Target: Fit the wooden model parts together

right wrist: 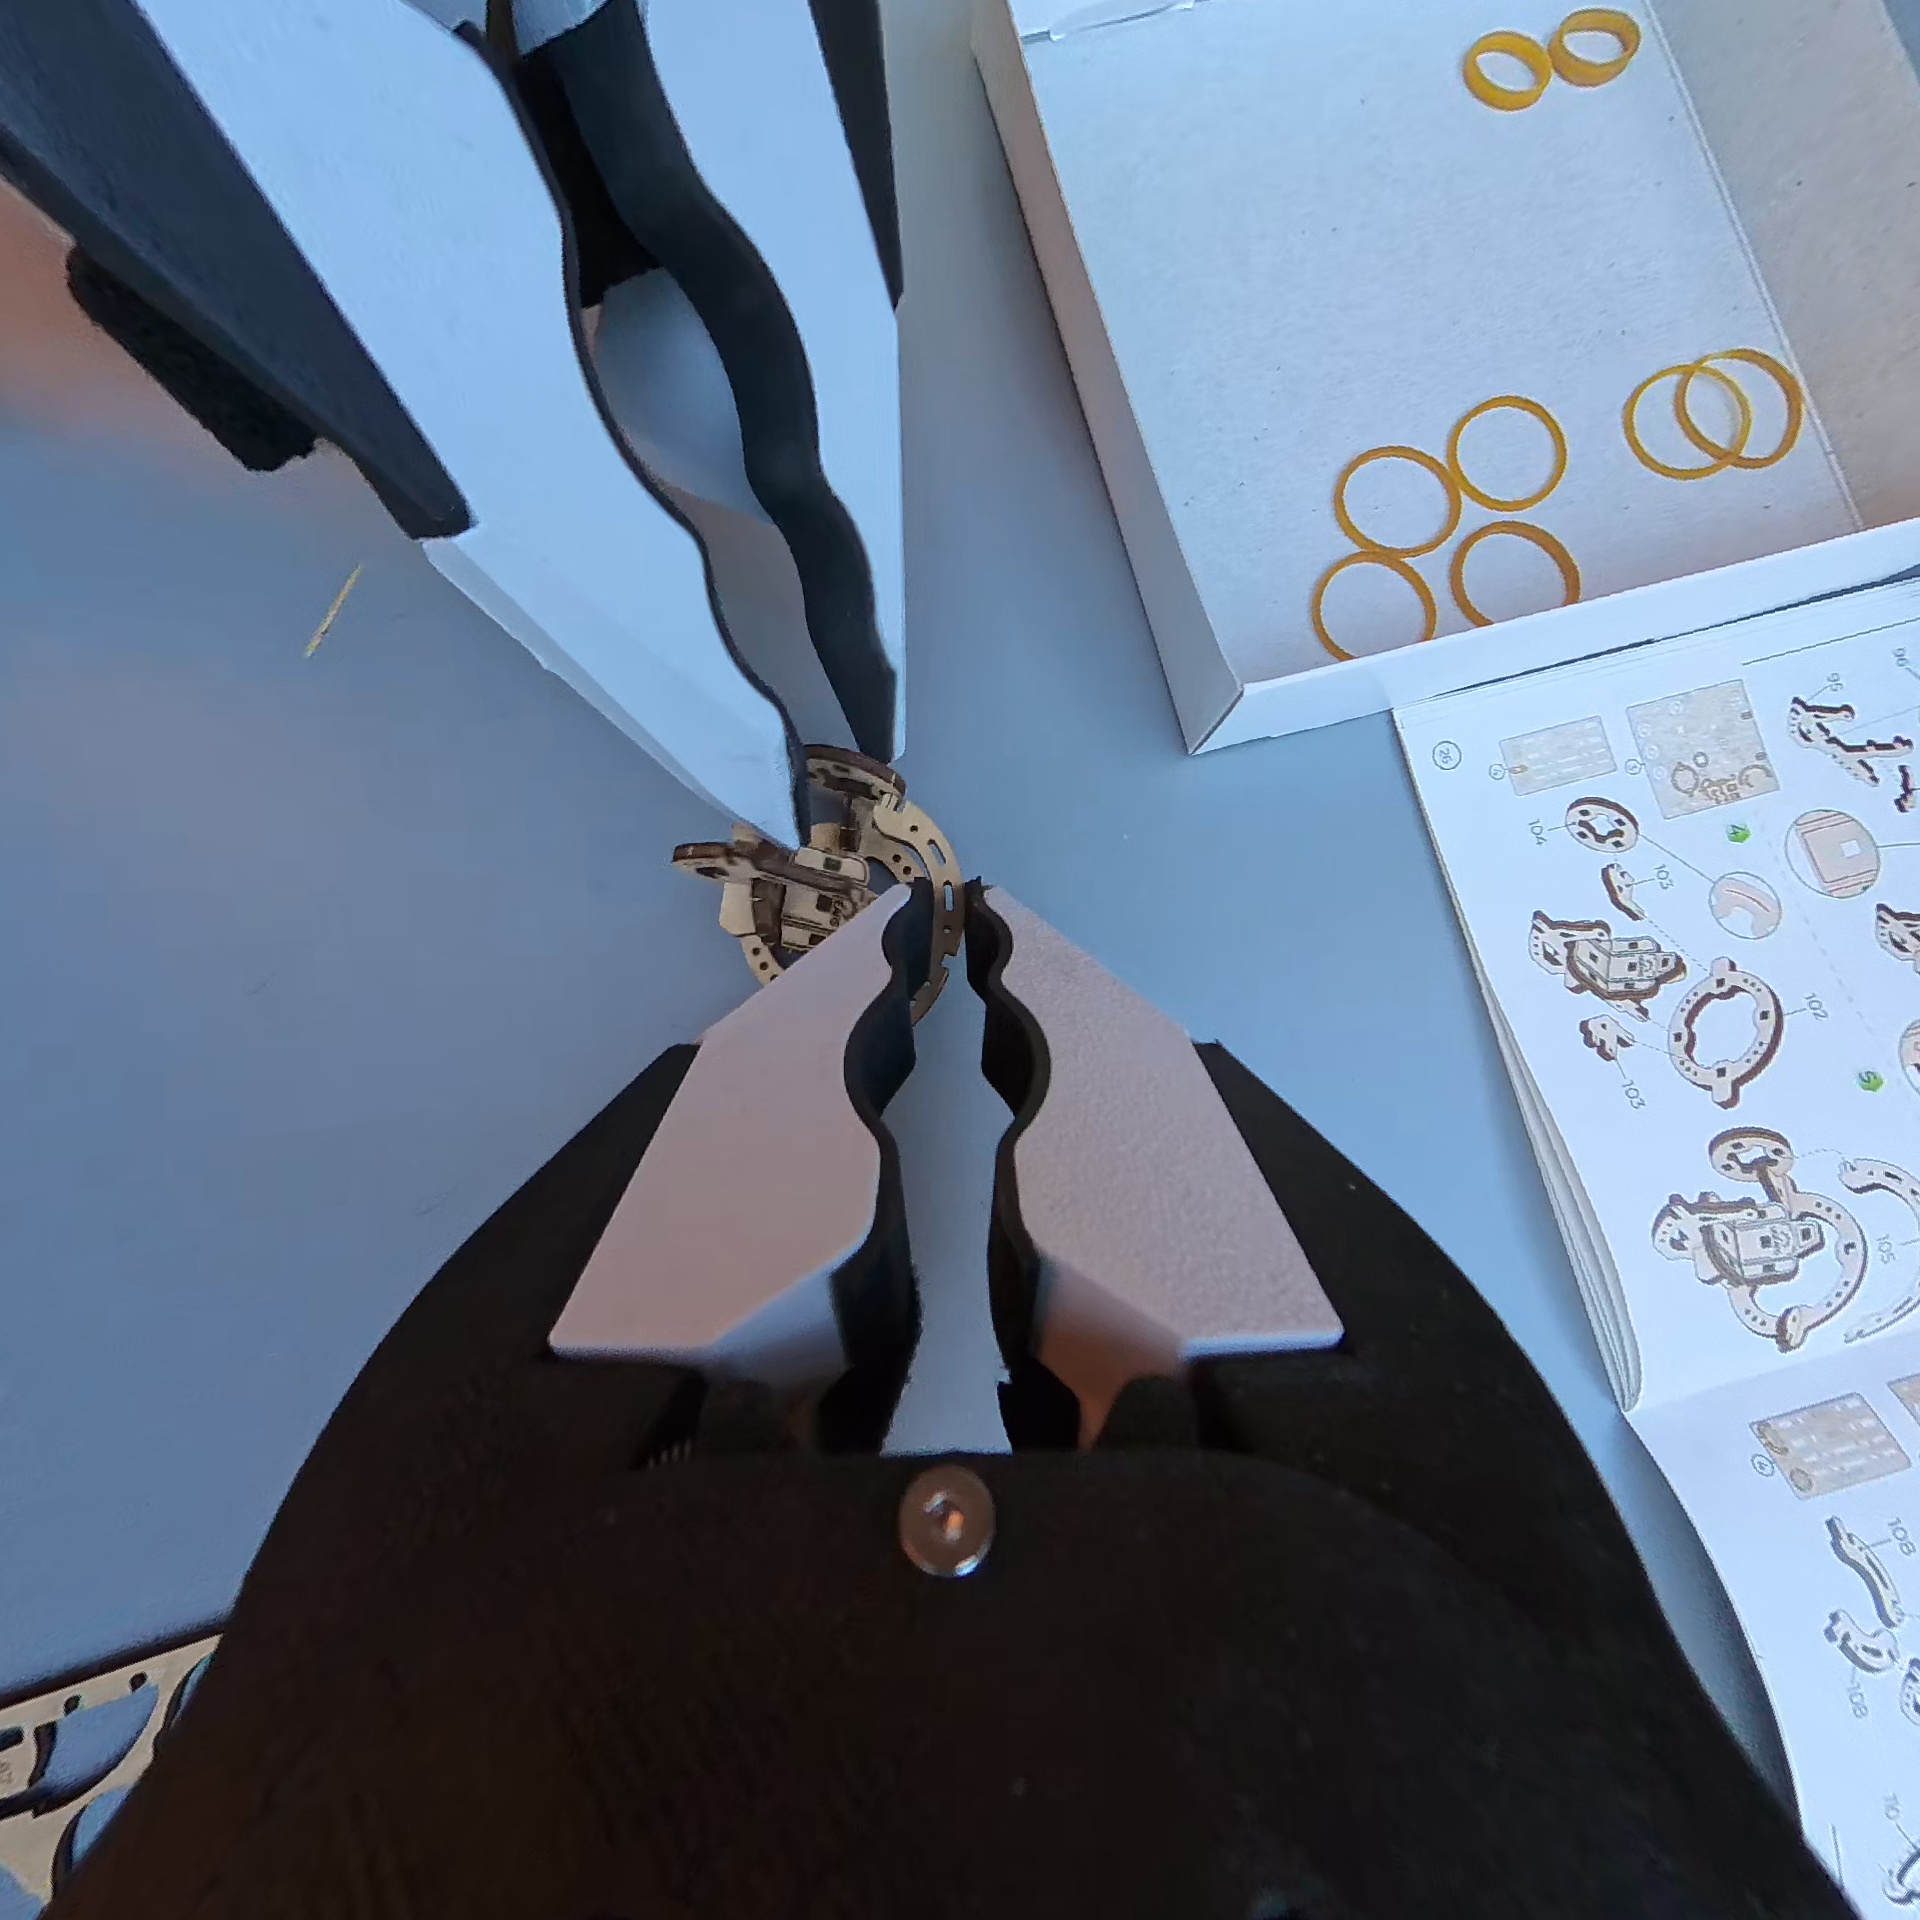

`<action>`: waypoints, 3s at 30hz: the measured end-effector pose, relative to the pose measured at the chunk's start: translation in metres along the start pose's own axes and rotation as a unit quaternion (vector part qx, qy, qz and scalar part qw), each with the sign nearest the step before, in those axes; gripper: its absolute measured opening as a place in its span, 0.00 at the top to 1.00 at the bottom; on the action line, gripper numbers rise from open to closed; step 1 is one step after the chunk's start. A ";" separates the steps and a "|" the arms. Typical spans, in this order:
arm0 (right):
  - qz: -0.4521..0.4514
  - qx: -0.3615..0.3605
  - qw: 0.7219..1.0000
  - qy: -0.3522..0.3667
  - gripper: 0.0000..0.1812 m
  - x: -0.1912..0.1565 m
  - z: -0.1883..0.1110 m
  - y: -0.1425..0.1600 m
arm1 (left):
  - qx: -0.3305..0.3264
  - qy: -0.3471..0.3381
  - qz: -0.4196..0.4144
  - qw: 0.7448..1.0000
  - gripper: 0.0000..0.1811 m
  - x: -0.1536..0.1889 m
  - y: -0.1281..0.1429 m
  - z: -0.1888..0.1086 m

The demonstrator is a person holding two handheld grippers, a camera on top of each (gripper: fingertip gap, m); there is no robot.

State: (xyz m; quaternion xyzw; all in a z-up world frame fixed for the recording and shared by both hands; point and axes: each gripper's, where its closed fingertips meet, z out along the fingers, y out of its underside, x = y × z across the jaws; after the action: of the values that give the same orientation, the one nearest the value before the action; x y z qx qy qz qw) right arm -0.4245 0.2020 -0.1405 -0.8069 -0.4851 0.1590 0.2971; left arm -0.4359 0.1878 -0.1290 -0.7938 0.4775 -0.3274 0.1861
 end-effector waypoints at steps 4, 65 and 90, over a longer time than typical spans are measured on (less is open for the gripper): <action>-0.002 -0.002 1.000 0.000 0.97 0.000 0.001 0.001 | 0.010 0.015 -0.039 0.999 0.88 -0.003 -0.009 -0.005; 0.028 0.009 0.999 -0.034 0.97 0.001 0.003 0.000 | -0.248 0.018 -0.023 0.968 0.99 -0.010 0.010 -0.001; 0.021 0.009 0.999 -0.029 0.97 0.002 0.004 -0.001 | -0.242 -0.002 -0.053 0.969 0.89 -0.015 0.001 0.005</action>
State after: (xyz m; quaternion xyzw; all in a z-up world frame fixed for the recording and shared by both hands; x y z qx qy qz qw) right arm -0.4269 0.2052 -0.1431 -0.8094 -0.4750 0.1923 0.2868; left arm -0.4379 0.2000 -0.1384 -0.8400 0.4993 -0.2102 -0.0282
